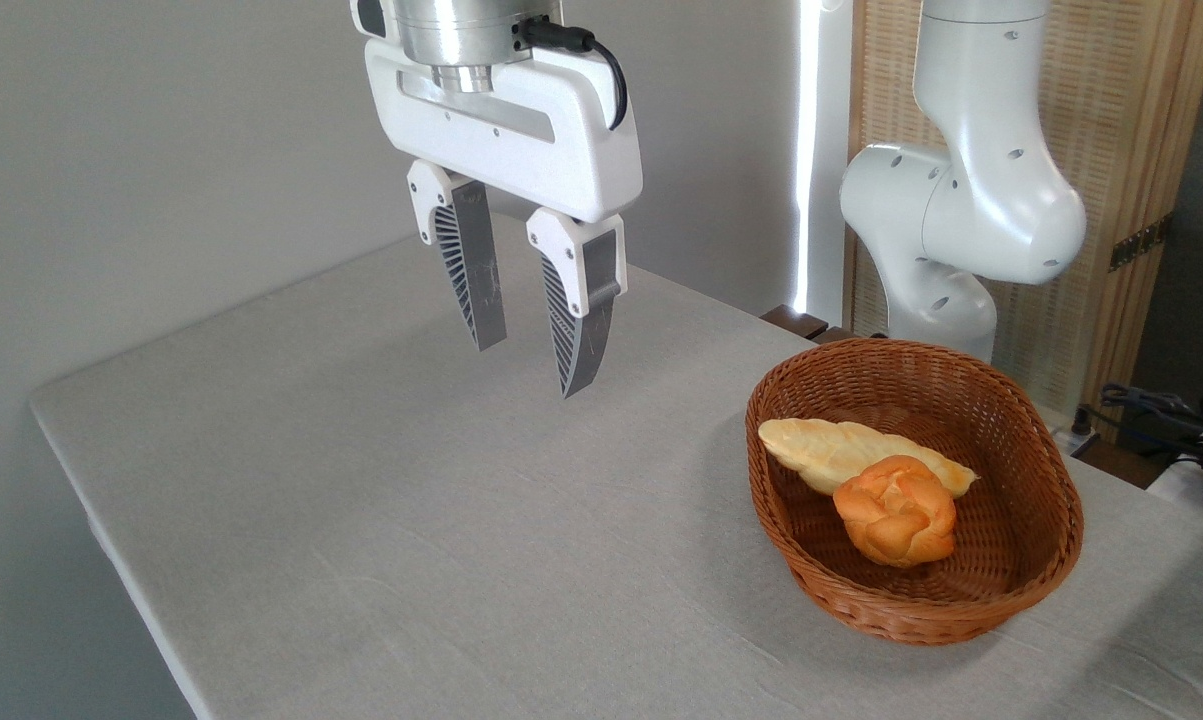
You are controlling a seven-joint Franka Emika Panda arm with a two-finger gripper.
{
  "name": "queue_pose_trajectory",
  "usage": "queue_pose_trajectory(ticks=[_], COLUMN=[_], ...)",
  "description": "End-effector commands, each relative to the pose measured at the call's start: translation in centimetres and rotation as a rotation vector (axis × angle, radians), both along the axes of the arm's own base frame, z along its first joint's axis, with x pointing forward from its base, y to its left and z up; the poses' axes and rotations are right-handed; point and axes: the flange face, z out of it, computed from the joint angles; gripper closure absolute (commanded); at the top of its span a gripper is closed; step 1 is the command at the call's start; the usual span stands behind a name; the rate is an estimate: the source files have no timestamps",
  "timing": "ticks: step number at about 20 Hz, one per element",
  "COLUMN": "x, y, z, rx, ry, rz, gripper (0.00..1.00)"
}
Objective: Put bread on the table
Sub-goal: 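Move the open gripper toward the orange knotted roll in the basket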
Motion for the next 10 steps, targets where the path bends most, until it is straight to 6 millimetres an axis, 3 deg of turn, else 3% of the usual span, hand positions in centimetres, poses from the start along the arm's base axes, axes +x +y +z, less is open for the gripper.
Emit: queue_pose_trajectory(ticks=[1,10], x=[-0.05,-0.66], y=[1.89,2.14], z=[0.6,0.71], rx=[-0.019,-0.023], ry=[0.003,0.002], rz=[-0.013,-0.007], gripper=[0.0,0.0])
